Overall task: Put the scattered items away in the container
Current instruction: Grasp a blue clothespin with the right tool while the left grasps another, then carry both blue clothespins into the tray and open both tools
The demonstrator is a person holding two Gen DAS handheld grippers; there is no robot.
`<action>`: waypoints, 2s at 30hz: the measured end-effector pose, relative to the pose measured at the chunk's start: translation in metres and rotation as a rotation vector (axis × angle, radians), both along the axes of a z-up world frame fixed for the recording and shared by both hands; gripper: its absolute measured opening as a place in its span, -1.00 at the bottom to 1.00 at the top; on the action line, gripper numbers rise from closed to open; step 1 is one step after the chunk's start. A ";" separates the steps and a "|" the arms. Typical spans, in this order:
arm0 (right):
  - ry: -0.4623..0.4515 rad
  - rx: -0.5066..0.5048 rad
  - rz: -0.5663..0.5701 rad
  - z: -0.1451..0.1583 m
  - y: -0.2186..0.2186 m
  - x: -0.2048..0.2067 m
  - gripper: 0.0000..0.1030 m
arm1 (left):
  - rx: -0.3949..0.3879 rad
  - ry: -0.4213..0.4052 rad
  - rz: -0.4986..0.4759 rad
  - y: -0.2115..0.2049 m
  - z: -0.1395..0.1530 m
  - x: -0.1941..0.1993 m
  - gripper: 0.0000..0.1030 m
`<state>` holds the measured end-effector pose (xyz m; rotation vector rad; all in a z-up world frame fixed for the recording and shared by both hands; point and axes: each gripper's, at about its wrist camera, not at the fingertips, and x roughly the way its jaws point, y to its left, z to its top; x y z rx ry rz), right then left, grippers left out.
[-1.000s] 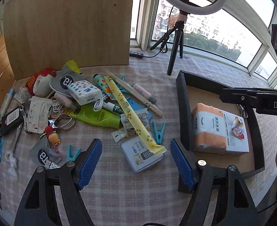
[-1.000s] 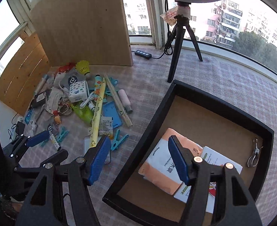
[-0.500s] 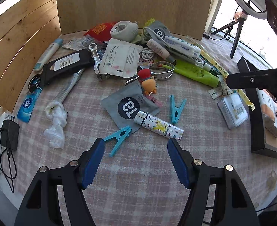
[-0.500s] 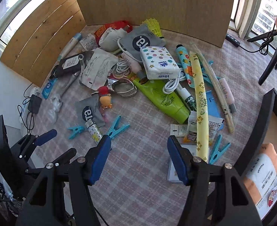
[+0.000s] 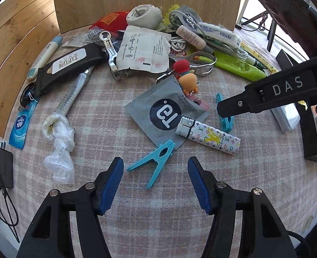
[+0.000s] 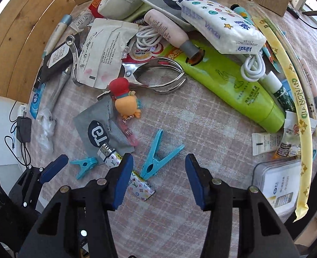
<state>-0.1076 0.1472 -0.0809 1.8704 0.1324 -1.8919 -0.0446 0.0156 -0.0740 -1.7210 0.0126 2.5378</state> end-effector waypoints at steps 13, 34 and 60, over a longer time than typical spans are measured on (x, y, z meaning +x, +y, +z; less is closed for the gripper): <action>0.043 0.051 0.037 -0.004 -0.012 0.008 -0.43 | 0.020 -0.007 -0.004 0.008 -0.007 0.002 -0.37; 0.101 -0.108 0.033 0.055 0.057 0.012 -0.57 | 0.090 0.083 0.052 0.026 0.044 0.022 -0.43; 0.290 0.029 -0.560 0.124 0.449 -0.018 -0.57 | 0.233 0.183 -0.434 0.352 0.128 -0.074 -0.43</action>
